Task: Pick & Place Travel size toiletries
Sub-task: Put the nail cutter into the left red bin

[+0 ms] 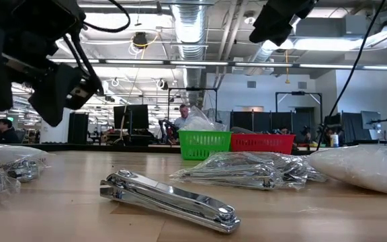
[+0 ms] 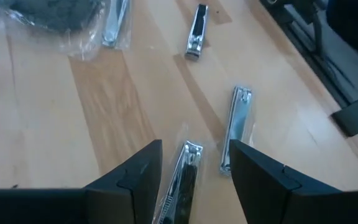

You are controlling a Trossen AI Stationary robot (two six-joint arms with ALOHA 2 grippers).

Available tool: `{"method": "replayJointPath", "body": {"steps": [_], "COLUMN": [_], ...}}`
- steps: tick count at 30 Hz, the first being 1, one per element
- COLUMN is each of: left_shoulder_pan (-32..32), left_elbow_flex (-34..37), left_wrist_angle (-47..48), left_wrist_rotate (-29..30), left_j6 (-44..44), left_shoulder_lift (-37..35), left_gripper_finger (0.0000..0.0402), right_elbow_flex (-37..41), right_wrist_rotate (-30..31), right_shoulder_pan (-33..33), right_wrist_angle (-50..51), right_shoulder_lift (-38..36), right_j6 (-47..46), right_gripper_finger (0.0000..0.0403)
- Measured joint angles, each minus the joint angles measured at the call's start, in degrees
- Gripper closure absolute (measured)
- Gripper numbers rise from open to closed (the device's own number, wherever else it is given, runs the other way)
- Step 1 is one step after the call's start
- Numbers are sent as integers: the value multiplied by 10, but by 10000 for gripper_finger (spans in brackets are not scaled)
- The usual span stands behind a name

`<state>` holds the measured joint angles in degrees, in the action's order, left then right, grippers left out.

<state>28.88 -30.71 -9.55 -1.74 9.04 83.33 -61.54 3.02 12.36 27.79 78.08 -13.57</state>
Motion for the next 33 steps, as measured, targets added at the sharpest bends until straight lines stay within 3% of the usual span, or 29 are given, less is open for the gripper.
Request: {"method": "replayJointPath", "body": {"steps": [26,33], "left_shoulder_pan": [16,16], "left_elbow_flex": [-2,-2], "left_wrist_angle": [-24,-23], "left_wrist_rotate": [14,39], "left_j6": [-2,-3], "left_shoulder_lift": [104,108], "left_gripper_finger": [225,261], "right_elbow_flex": [0,0], "right_wrist_rotate": [0,0], "right_shoulder_pan": [0,0], "right_wrist_angle": [0,0], "right_shoulder_lift": [0,0], "right_j6": [1,1], "right_gripper_finger": [274,274]}}
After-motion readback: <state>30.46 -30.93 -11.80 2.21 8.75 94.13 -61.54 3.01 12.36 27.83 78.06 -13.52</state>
